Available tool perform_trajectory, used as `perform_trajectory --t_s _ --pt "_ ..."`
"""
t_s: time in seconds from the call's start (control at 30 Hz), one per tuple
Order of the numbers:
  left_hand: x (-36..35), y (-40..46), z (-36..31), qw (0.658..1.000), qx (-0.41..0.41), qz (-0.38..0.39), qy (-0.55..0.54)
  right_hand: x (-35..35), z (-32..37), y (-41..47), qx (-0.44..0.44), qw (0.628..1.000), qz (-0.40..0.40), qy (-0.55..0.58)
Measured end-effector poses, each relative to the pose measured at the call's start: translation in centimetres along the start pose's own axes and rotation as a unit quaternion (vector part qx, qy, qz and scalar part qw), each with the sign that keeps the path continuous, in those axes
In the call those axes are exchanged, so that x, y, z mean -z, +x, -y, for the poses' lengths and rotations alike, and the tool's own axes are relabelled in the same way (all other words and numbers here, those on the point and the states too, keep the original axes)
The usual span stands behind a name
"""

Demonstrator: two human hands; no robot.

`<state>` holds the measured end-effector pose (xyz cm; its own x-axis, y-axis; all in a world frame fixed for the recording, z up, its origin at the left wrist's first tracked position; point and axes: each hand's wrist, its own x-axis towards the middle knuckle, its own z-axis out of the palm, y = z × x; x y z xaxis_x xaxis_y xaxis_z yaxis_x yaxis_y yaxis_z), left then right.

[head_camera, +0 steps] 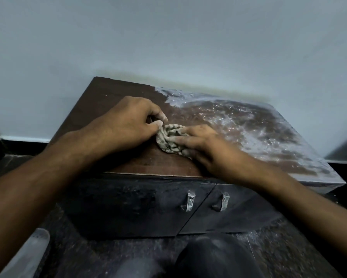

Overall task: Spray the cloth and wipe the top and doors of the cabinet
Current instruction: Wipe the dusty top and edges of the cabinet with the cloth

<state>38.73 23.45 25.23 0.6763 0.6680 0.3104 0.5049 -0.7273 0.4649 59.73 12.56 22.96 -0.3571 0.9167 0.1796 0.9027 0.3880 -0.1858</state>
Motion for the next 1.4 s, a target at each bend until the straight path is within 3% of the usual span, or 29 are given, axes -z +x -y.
perform_trajectory --t_s 0.1,0.23,0.37,0.43,0.63,0.87,1.1,1.3,1.4 --pt "-0.2 0.3 -0.1 1.000 0.005 0.014 0.001 1.1 -2.2 1.3 -0.038 0.999 0.016 -0.014" --pt "0.1 0.8 -0.4 0.999 -0.001 -0.043 -0.003 1.5 -2.8 4.2 -0.118 0.993 0.014 -0.026" --pt "0.7 0.4 0.4 0.997 0.011 -0.074 -0.007 -0.5 2.0 0.7 0.004 1.000 -0.013 0.008" --pt "0.7 0.4 1.0 0.998 0.022 -0.063 -0.017 -0.8 2.9 -1.3 0.047 0.998 0.022 0.022" --pt "-0.1 0.8 1.5 1.000 0.022 -0.008 -0.006 1.1 -1.5 2.1 -0.098 0.995 0.021 -0.020" --pt "0.3 1.4 2.6 0.999 0.031 -0.018 -0.003 -0.2 1.8 -1.1 0.054 0.998 0.032 0.002" --pt "0.7 2.6 2.7 0.999 0.047 -0.004 -0.023 1.0 -4.7 7.5 -0.101 0.994 0.004 -0.041" --pt "0.8 5.1 3.6 0.999 0.040 0.005 0.013 -0.8 -2.9 5.0 0.035 0.999 -0.010 0.003" --pt "0.3 5.8 4.4 0.999 0.033 0.011 0.024 0.5 -6.2 6.5 -0.014 1.000 -0.002 -0.013"
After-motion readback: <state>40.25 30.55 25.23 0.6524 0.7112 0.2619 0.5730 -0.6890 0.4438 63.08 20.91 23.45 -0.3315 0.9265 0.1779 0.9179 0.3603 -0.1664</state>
